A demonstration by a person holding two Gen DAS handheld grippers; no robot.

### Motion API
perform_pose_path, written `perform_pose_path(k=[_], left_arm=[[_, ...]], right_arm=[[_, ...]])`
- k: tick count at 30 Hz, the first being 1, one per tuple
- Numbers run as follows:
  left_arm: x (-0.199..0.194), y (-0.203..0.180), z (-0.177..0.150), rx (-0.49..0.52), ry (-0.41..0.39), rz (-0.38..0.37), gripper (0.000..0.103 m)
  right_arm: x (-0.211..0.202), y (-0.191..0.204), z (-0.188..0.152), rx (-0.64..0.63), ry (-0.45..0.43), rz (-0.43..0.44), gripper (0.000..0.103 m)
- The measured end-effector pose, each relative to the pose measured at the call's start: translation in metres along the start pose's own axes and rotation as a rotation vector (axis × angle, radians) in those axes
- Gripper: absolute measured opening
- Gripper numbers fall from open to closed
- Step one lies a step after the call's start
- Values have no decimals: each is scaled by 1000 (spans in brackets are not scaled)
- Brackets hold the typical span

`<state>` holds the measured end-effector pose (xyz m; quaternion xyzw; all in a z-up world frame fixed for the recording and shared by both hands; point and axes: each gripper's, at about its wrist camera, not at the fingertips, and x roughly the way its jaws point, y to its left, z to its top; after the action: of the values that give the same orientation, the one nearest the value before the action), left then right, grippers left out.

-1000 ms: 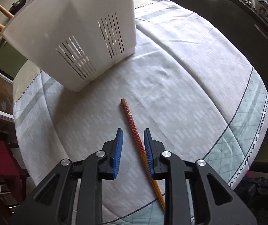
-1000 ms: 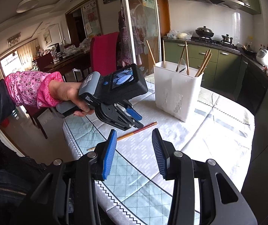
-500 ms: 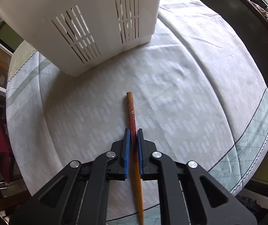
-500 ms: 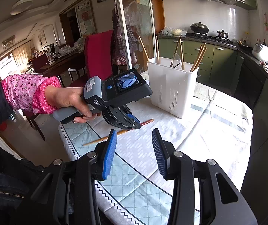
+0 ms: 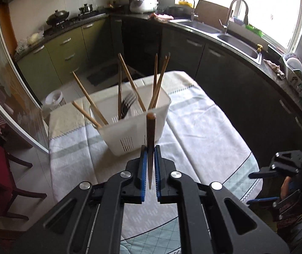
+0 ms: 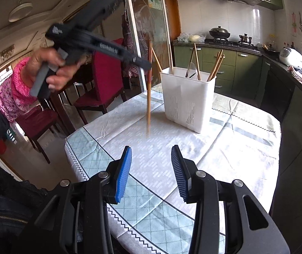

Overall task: Organize utensils
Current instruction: 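Raise the red-tipped chopstick upright with the left tool over the holder, then lower the chopstick into the white holder and open the left tool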

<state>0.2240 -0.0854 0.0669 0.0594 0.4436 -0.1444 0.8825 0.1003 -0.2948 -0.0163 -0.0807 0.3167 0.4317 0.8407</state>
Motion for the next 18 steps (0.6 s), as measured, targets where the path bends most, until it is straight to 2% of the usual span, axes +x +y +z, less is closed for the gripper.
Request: perform_pose_path(k=[7,13,18], left_arm=[[-58,-6,53,-14,-128,25,7],[-76,-7,97,-26,-177,62,7],[-81,-2,116,-31,-199,111,7]], right_arm=[[-1,0,0,-1,-4,2,39],[-5,-3,-4,7,-8,3,39],[-7,-10,-6,21,-11,0,39]])
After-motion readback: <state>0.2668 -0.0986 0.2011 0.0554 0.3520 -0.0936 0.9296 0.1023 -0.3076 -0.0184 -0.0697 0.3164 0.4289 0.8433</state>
